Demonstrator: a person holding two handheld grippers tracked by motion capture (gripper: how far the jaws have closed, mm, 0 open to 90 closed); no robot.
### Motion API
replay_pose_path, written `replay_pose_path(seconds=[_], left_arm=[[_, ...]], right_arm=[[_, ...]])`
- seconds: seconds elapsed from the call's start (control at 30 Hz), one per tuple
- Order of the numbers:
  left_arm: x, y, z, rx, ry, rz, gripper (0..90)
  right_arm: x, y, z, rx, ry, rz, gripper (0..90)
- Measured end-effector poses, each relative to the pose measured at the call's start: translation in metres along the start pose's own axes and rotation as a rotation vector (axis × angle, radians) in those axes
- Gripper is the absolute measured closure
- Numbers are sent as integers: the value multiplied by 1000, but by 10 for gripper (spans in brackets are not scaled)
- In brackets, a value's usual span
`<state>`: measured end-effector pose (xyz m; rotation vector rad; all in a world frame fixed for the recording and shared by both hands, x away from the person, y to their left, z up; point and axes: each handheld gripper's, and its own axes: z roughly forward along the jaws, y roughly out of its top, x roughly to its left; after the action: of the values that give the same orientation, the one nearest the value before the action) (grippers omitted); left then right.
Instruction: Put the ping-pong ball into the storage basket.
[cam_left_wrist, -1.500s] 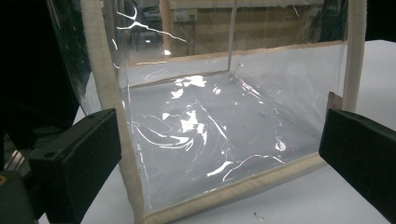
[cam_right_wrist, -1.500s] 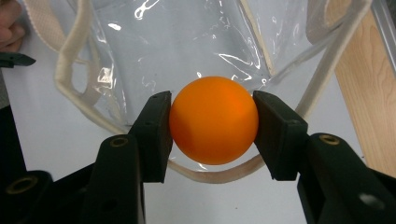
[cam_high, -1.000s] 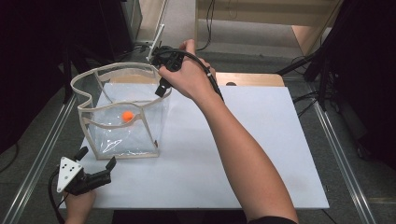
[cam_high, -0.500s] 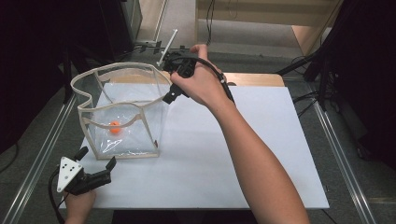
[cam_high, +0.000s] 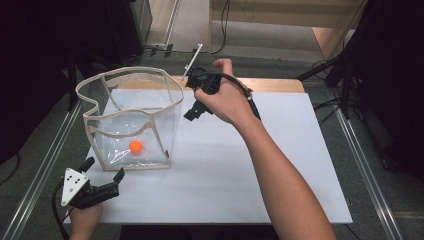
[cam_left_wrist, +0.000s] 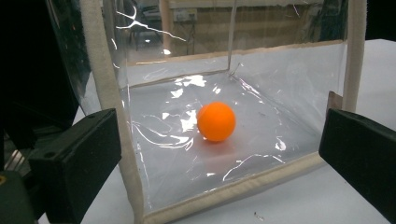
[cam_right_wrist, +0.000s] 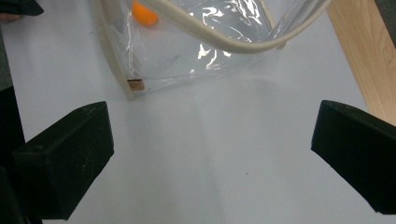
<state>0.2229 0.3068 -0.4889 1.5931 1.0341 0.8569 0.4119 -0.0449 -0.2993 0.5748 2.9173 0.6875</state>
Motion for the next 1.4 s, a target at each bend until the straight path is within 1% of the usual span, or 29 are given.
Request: replay_pose_path(seconds=[0.07,0.1,0.13,0.23,0.3,0.33,0.4,0.43,0.47,0.57,0.67,0.7,0.73,0.77,0.97,1.2,1.23,1.27,1.33,1.4], left_arm=[[0,0,0,0,0,-1,0],[0,0,0,1,0,1,0],[0,0,0,1,0,0,0],[0,0,0,1,-1,-1,0],[0,0,0,0,-1,-1,0],[0,0,0,1,0,-1,0],[0,0,0,0,0,-1,0],[0,0,0,1,0,-1,0],[0,0,0,1,1,-1,0],[0,0,0,4,2,7,0],[0,0,0,5,2,5,0],[0,0,0,4,2,5,0],[0,0,0,4,1,6,0],[0,0,0,4,4,5,0],[0,0,0,5,5,4,0],[-1,0,0,4,3,6,0],[-1,0,0,4,4,7,0],[-1,0,0,3,4,7,0],[-1,0,0,3,3,6,0],[0,0,0,3,3,5,0]], right_arm=[[0,-2,1,0,2,-5,0],[1,-7,3,10,1,-3,0],[1,-7,3,10,1,-3,0],[1,-16,5,7,3,9,0],[1,-19,6,10,0,2,0],[1,-24,6,5,-1,9,0],[2,-26,7,1,-1,12,0],[3,-32,8,-7,-4,11,0],[3,-32,8,-7,-4,11,0],[4,-41,12,-6,-7,13,0],[5,-50,15,-2,-10,17,0],[5,-54,16,-2,-11,25,0],[5,-58,18,-8,-8,24,0],[5,-58,18,-8,-8,24,0],[7,-74,22,-11,-12,46,0],[9,-86,26,-25,-19,51,0],[9,-90,26,-25,-21,46,0],[9,-90,26,-25,-21,46,0],[10,-95,26,-32,-24,53,0],[10,-102,26,-36,-29,72,0]])
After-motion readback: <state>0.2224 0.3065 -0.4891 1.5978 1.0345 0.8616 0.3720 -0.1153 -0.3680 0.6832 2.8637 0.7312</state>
